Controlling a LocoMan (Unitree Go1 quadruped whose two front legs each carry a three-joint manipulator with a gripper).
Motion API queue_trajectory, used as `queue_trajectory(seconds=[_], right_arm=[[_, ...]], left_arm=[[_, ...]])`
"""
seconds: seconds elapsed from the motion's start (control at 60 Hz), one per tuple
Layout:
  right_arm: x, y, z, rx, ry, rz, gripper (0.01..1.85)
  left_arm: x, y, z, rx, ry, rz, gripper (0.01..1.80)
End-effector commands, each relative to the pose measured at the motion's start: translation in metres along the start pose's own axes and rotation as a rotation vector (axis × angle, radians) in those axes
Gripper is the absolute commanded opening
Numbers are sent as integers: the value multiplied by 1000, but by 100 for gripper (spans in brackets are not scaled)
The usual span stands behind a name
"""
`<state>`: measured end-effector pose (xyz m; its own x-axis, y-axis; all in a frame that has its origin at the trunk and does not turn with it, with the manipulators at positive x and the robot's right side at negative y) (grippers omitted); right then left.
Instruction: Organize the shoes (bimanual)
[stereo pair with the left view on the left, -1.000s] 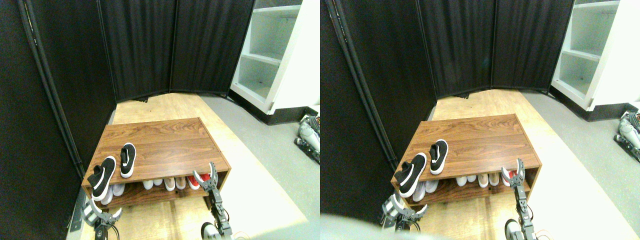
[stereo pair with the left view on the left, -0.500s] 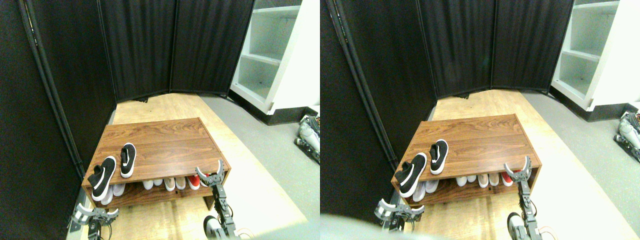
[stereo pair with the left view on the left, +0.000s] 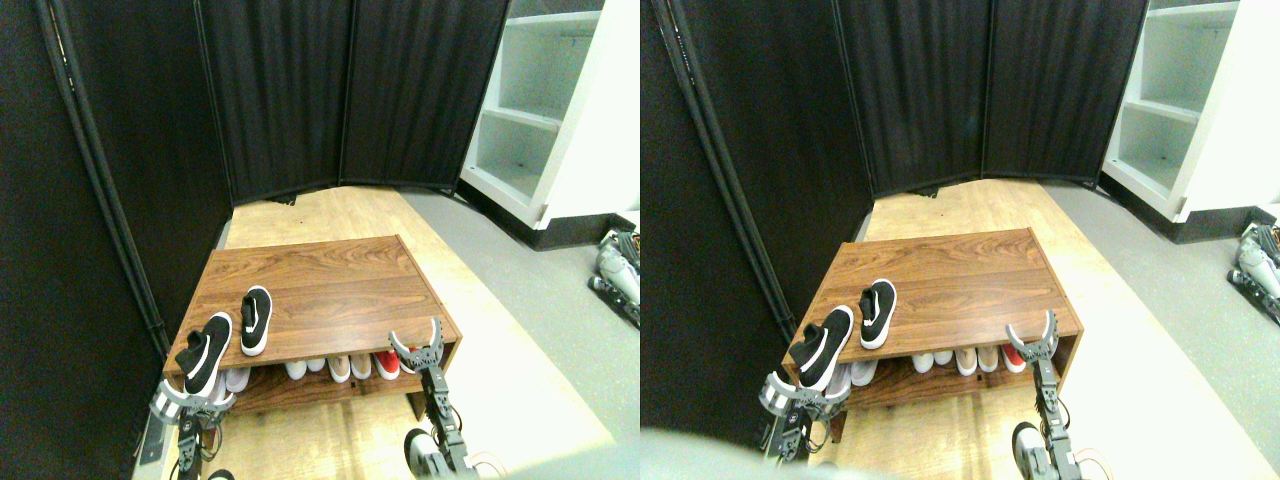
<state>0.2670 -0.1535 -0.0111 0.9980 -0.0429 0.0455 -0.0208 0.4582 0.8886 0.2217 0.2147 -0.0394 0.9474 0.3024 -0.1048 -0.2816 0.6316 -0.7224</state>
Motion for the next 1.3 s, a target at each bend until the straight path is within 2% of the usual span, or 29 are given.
queue_trajectory(seconds=[0.017,0.433,0.533,0.667,0.783,0.867,1.033,1.133,1.25,1.3], right_arm=[[4,9,-1,-34,6,52,70],[0,11,1,-26,12,67,71],[0,11,2,-31,18,66,69],[-2,11,2,-56,26,70,70],[-4,11,2,-69,35,69,72],[-6,10,4,-72,38,70,72],[-11,12,3,-75,47,77,72],[-13,12,2,-87,56,90,71],[-15,14,1,-96,66,108,70],[-17,15,1,-98,70,115,69]], left_arm=[[8,-2,-5,-21,-12,-35,148],[26,9,-18,-27,-43,-4,166],[31,11,-19,-49,-50,-11,161],[34,10,-20,-73,-30,-31,162],[38,10,-19,-75,-18,-56,156],[40,7,-16,-60,-21,-68,151],[40,-6,-9,-56,-15,-88,155],[41,-11,-8,-110,8,-108,155],[45,-15,-11,-129,-1,-96,160],[47,-17,-13,-176,20,-102,161]])
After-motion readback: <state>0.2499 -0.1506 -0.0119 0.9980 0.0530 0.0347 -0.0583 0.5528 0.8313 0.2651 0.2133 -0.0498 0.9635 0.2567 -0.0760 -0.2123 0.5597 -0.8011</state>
